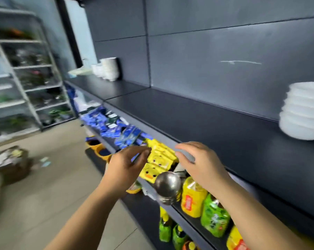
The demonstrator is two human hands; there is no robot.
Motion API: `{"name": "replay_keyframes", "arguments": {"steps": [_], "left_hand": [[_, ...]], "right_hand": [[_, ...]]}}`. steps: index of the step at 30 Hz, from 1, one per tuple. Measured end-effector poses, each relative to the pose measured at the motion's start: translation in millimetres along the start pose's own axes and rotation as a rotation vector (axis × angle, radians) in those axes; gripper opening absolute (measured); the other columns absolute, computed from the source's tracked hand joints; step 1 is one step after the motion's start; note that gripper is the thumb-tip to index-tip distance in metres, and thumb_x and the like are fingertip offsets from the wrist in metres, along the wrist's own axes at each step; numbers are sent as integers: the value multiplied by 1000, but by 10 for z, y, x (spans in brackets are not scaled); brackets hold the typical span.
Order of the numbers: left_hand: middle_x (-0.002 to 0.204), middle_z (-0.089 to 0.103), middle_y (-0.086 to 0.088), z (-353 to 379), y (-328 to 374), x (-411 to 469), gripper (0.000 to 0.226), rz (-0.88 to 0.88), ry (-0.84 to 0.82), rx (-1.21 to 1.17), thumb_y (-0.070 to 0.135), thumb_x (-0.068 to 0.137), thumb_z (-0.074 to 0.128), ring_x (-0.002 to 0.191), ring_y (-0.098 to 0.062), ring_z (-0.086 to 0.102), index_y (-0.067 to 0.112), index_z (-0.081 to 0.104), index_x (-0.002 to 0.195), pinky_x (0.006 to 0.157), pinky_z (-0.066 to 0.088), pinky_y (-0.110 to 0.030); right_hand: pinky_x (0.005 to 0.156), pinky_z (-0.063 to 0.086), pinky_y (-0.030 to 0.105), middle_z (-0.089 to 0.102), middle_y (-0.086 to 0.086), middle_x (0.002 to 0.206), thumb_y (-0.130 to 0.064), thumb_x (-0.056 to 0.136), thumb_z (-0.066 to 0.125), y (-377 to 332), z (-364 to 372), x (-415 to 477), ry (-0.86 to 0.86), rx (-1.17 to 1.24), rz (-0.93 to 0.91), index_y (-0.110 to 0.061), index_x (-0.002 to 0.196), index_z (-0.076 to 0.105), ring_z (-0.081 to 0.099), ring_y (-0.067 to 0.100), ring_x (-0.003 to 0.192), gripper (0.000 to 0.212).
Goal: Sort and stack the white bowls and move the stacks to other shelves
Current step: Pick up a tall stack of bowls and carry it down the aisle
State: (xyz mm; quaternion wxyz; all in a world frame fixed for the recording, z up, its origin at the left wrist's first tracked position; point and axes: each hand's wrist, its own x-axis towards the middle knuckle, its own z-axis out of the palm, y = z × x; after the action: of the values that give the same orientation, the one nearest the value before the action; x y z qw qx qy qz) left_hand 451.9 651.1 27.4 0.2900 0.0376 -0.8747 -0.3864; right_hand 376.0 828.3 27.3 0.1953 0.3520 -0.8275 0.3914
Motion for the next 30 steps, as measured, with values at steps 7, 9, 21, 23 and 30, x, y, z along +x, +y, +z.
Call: {"name": "replay_keyframes", "arguments": {"steps": [7, 9, 21, 23, 30], "left_hand": [[89, 72, -3, -1035, -654, -478, 19, -106, 203, 289, 22, 82, 59, 82, -3, 55, 13, 73, 90, 61, 35, 1], [90, 71, -2, -1341, -879, -627, 11, -150, 251, 341, 11, 84, 63, 76, -2, 52, 10, 73, 89, 59, 33, 2], [92, 71, -5, -2887, -2413, -1384, 12, -412, 352, 492, 11, 84, 64, 51, -2, 45, 10, 72, 92, 59, 31, -12], [95, 71, -6, -3078, -2620, -1454, 15, -456, 354, 517, 12, 85, 62, 54, -7, 42, 9, 71, 95, 65, 30, -17], [101, 69, -8, -3338, -3350, -1858, 23, -680, 213, 540, 14, 87, 59, 70, -19, 44, 10, 66, 108, 76, 35, -25]], "right_hand": [[73, 44, 22, 72, 1, 79, -29, 79, 46, -716, 1093, 142, -76, -25, -350, -9, 85, 72, 64, 15, 76, 33], [74, 44, 23, 72, 3, 77, -27, 78, 47, -944, 1426, 191, -103, 24, -402, -8, 83, 72, 65, 19, 74, 32], [58, 55, 27, 72, 5, 75, -27, 77, 51, -2030, 3466, 237, -248, 69, -469, -7, 81, 72, 69, 21, 70, 29], [61, 56, 31, 72, 8, 76, -21, 75, 59, -2145, 3747, 208, -285, 74, -461, -4, 83, 72, 69, 24, 71, 23], [67, 58, 38, 73, 10, 84, -29, 79, 45, -2234, 4530, -16, -454, 33, -402, -4, 87, 72, 70, 26, 79, 37]]}}
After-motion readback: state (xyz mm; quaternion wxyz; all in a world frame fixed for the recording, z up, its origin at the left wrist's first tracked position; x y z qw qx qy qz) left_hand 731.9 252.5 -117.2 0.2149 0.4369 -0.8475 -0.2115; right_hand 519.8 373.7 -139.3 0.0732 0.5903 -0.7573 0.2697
